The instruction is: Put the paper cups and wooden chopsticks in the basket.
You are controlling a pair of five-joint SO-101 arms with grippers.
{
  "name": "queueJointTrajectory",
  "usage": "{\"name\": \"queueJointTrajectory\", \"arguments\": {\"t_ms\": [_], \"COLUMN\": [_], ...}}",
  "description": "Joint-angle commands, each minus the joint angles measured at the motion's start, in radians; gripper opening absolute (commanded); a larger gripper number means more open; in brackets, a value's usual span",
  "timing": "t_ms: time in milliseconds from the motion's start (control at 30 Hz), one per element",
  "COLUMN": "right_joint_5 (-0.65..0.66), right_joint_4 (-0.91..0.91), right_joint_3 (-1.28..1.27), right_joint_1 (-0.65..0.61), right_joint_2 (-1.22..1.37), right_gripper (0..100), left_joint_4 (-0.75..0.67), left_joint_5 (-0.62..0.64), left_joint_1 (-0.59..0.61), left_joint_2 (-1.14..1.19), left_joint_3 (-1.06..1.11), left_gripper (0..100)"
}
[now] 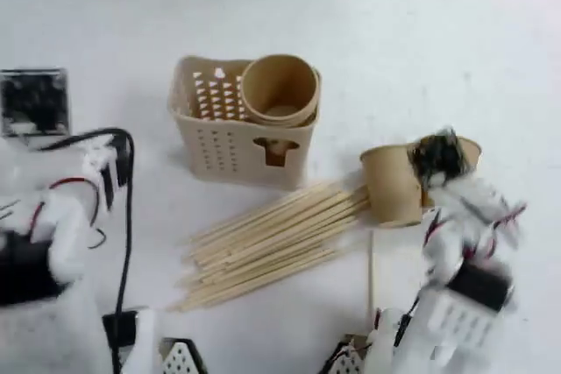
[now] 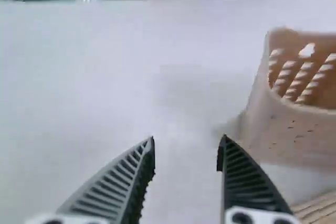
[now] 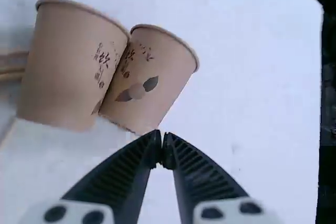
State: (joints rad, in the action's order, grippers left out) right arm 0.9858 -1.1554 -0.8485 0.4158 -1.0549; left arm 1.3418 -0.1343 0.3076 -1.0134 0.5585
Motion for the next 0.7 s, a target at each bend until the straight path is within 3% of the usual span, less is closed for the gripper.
{"name": "queueJointTrajectory", "arguments": {"t_ms": [0,233,400,667], "right_joint_5": [0.16,0.333,0.437,0.516], "right_joint_4": [-0.087,-0.352,-0.572,-0.565], "right_joint_3": [0.338,1.023,1.438,1.614], "right_joint_1": [0.012,-0.015,-0.091,-0.12], "right_joint_2": [0.372,0.94,1.308,1.635], "right_gripper": [1.9,24.3,22.3,22.4], "left_joint_4": [-0.17,-0.307,-0.39,-0.393], "left_joint_5": [-0.014,-0.011,-0.008,-0.008], "left_joint_1": [0.015,0.028,0.041,0.036], "left_joint_2": [-0.005,-0.005,-0.007,-0.008], "left_joint_3": [0.311,0.48,0.54,0.549], "left_gripper": [20,20,20,20]}}
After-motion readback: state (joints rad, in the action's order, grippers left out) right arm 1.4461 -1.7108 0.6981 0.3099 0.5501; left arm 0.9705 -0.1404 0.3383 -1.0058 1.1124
